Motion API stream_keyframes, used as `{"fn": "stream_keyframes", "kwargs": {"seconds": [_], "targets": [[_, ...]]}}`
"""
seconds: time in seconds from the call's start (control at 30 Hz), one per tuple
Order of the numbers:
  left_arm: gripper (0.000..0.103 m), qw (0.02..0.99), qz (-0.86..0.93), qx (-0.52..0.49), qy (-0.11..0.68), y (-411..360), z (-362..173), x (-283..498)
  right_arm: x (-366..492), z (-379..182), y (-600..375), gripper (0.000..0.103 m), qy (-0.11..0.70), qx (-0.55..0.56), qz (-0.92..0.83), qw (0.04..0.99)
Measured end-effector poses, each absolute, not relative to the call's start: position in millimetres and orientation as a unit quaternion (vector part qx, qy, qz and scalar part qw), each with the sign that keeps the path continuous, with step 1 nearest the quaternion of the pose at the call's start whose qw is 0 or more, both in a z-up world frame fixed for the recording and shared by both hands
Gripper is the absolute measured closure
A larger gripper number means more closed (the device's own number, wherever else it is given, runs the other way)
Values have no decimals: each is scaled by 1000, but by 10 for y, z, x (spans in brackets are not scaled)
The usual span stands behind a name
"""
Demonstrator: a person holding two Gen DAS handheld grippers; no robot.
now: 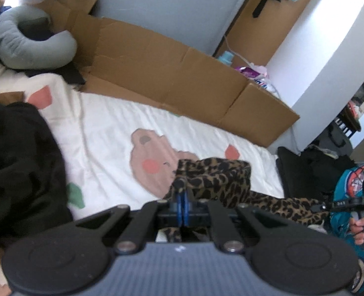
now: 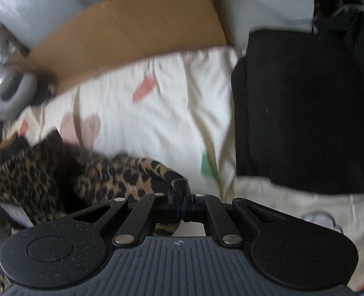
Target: Fold clothes
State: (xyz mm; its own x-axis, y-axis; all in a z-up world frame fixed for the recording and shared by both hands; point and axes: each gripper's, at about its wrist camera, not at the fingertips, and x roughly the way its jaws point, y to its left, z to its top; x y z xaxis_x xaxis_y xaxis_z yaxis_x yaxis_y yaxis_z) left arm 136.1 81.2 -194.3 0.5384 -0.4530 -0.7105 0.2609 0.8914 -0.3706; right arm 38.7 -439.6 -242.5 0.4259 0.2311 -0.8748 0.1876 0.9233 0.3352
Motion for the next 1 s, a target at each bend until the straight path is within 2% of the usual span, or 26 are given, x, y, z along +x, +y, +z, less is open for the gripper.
{"fn": "stream_keyframes", "kwargs": {"seconds": [0.07,0.3,0.4,1.0], "targets": [[101,870,-194,-106,441,901,-1951,1297,343,-2515,-4384,101,556,192,15,808],[101,865,-140,-105,471,1248,-1995,1059,330,-2608,-4387,73,569,196,21,798],[101,862,-117,-109,481,1385,-2000,951,366,-2582,-4407,69,562,197,21,803],[101,841,-8,-130,525,2051,-2086,337,873,-2670,-3698,68,548,170,109,812]]}}
